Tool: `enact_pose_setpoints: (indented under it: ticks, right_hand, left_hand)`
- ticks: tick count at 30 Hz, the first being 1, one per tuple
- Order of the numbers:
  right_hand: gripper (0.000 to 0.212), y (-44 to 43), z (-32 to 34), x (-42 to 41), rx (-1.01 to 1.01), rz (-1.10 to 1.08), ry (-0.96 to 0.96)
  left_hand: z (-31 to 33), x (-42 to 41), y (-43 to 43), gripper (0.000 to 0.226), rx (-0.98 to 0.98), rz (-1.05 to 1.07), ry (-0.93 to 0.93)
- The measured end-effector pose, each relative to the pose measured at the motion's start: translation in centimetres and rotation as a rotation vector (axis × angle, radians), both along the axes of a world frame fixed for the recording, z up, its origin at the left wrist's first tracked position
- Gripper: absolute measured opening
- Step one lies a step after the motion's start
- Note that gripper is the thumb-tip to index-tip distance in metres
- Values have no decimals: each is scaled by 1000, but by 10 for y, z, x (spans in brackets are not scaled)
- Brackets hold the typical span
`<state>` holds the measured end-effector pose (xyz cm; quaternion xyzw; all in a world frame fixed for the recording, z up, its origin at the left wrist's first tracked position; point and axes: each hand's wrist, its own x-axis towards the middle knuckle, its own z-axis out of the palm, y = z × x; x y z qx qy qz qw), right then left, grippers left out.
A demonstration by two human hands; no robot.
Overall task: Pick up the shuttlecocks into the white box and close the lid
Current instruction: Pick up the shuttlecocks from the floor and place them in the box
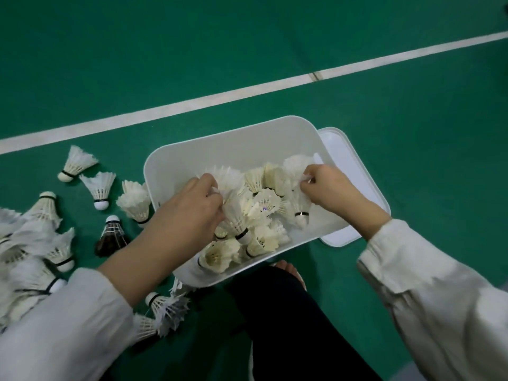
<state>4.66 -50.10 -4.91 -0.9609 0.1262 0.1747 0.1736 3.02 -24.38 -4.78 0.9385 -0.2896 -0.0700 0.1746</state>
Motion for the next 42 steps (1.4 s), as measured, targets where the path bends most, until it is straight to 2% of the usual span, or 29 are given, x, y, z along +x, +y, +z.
enact_pose_setpoints:
  ticks: [3,5,8,9,13,14,17,21,23,27,30,33,36,38,40,42]
  right_hand:
    - [22,4,2,-10,71,95,176]
    - [35,4,-1,-12,83,130,206]
    - [63,4,10,-13,146,124,147]
    - [62,3,17,-14,187,109,109]
    - [11,-4,53,-21,283,-30,-146]
    - [8,-6,58,-25,289,-73,-193]
    - [10,-5,58,-37,247,-128,-178]
    - [9,6,27,-45,150,-3,108]
    - [11,7,9,-47,89,5,172]
    - [16,0,-11,-49,-35,1,176]
    - [26,-2,-12,-49,-54,36,173]
    - [31,6,-3,-46,-45,23,-77]
    - [33,34,16,-39,224,44,-268]
    - [41,59,20,-36,325,225,-221]
    - [43,75,14,-35,292,382,-126]
    - [36,78,7,-35,250,411,-66]
  left_hand:
    - [3,-2,2,19,-33,33,16]
    - [2,-4,4,18,-30,22,24]
    - [2,-7,6,18,-29,20,38]
    - [2,-7,6,18,-34,22,44]
    - [4,-5,4,21,-52,46,67]
    - [4,-5,3,21,-55,50,73]
    - [5,-3,1,20,-72,49,75]
    - [2,-4,1,18,-76,38,45]
    - [1,-4,3,18,-76,36,36]
    - [-3,-5,8,15,-71,22,20]
    - [-7,-5,8,14,-60,10,19]
    - [-9,-6,7,14,-50,-1,6]
    - [-8,-8,3,11,-10,-71,-22]
    - [-6,-9,0,11,19,-128,-34]
    - [-5,-10,-1,18,27,-170,-40]
    - [-5,-11,0,24,26,-184,-51]
